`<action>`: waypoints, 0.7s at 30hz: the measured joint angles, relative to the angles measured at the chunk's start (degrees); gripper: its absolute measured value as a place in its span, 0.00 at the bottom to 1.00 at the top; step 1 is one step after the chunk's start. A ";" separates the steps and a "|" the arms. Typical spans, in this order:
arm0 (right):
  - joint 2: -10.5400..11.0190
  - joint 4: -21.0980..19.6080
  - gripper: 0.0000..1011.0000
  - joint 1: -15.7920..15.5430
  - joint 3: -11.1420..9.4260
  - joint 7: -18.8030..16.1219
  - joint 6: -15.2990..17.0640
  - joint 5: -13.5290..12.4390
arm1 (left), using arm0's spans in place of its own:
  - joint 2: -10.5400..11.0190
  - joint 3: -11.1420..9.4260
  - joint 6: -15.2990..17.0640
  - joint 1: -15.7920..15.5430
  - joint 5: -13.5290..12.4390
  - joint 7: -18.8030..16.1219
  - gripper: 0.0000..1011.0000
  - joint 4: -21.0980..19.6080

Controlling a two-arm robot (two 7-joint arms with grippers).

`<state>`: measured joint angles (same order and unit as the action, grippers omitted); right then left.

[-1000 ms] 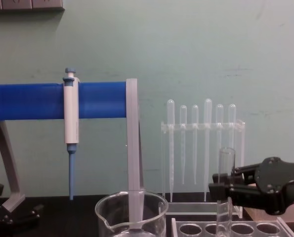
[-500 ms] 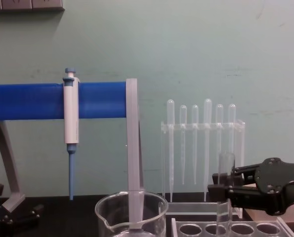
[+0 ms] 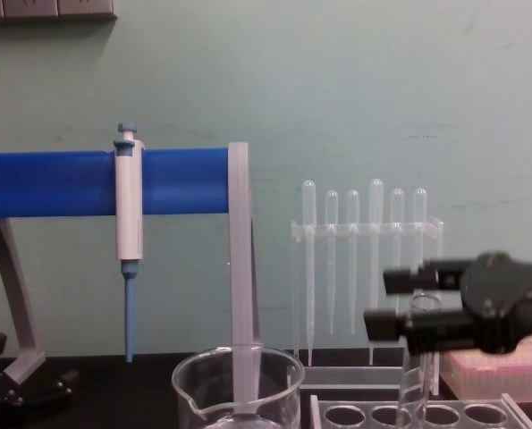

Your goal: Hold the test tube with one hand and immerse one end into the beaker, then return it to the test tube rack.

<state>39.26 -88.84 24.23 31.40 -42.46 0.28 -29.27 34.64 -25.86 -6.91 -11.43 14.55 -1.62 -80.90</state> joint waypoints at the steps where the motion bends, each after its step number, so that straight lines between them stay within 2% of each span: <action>1: 0.14 -0.50 0.77 -0.19 -0.29 0.13 -0.19 -0.09 | 0.00 0.00 0.00 0.00 0.00 0.00 0.99 0.00; 6: 1.28 -4.41 0.89 -1.77 -2.43 1.76 -1.18 -0.66 | 0.00 0.00 0.00 0.00 0.00 0.00 0.99 0.00; 9: 2.09 -7.67 0.97 -4.24 -5.17 5.15 -2.00 -1.21 | 0.00 0.00 0.00 0.00 0.00 0.00 0.99 0.00; 10: 2.09 -7.67 0.98 -4.24 -5.17 5.15 -2.00 -1.21 | 0.00 0.00 0.00 0.00 0.00 0.00 0.99 0.00; 14: 1.88 -10.40 0.99 -9.12 -9.54 12.14 -4.30 -0.73 | 0.00 0.00 0.00 0.00 0.00 0.00 0.99 0.00; 15: 1.55 -10.99 0.99 -10.75 -10.78 14.98 -4.85 -0.03 | 0.00 0.00 0.00 0.00 0.00 0.00 0.99 0.00; 17: 1.04 -11.49 0.99 -12.51 -11.94 17.93 -5.18 0.95 | 0.00 0.00 0.00 0.00 0.00 0.00 0.99 0.00; 18: 0.46 -11.74 0.99 -13.94 -12.85 20.78 -5.22 2.10 | 0.00 0.00 0.00 0.00 0.00 0.00 0.99 0.00; 21: -0.63 -11.69 0.99 -15.85 -13.87 24.71 -5.18 3.83 | 0.00 0.00 0.00 0.00 0.00 0.00 0.99 0.00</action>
<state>38.63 -100.53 8.37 17.53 -17.75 -4.90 -25.44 34.64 -25.86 -6.91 -11.43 14.55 -1.62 -80.90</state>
